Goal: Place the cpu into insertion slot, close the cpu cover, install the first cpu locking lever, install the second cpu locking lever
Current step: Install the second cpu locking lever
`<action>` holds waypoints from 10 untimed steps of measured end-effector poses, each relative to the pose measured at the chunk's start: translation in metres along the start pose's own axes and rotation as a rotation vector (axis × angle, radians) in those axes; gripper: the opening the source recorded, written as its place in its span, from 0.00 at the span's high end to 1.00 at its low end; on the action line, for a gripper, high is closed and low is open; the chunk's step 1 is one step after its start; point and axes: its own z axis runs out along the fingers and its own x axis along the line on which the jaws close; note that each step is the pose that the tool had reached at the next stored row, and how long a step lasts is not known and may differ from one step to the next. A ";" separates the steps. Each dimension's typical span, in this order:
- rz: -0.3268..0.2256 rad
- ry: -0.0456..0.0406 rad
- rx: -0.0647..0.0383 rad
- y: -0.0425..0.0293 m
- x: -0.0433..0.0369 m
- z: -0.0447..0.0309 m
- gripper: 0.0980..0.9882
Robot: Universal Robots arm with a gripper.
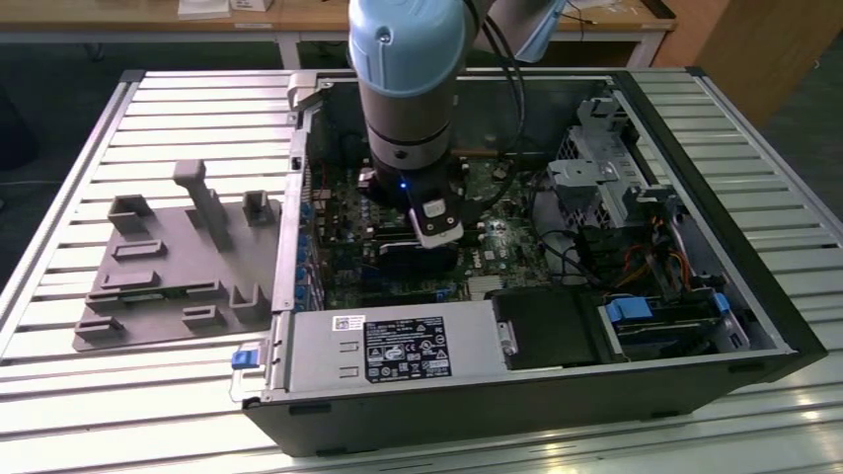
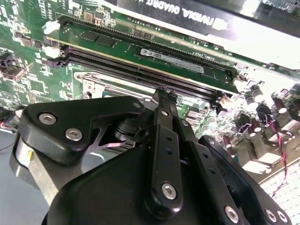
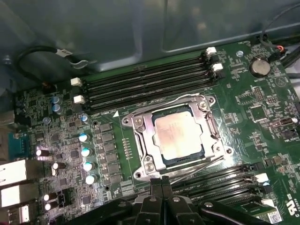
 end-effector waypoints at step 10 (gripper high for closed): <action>-0.042 0.0127 -0.002 -0.0014 0.0007 0.0036 1.00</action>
